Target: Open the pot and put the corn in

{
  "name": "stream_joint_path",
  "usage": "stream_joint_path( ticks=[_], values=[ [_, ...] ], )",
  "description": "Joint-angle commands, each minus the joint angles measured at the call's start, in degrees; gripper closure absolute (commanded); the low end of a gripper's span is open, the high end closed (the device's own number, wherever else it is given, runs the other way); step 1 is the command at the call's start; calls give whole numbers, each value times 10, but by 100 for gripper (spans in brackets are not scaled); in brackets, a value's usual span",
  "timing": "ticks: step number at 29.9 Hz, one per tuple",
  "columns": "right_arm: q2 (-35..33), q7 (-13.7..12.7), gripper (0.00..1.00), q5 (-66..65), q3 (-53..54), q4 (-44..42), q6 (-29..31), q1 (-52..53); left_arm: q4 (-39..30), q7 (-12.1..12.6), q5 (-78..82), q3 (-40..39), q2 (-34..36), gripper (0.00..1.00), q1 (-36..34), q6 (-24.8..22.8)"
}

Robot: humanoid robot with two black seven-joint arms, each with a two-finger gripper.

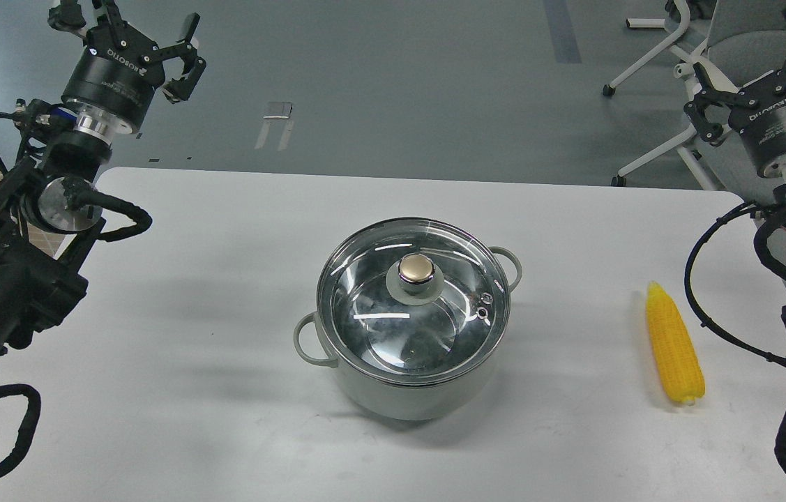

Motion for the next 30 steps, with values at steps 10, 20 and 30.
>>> stream_joint_path(
  ticks=[10, 20, 30],
  values=[
    [-1, -2, 0, 0, 0, 1, 0, -1, 11, 4, 1, 1, 6, 2, -4, 23],
    [-10, -1, 0, 1, 0, 11, 0, 1, 23, -10, 64, -4, 1, 3, -4, 23],
    [-10, 1, 0, 1, 4, 16, 0, -12, -153, -29, 245, 51, 82, 6, 20, 53]
  ],
)
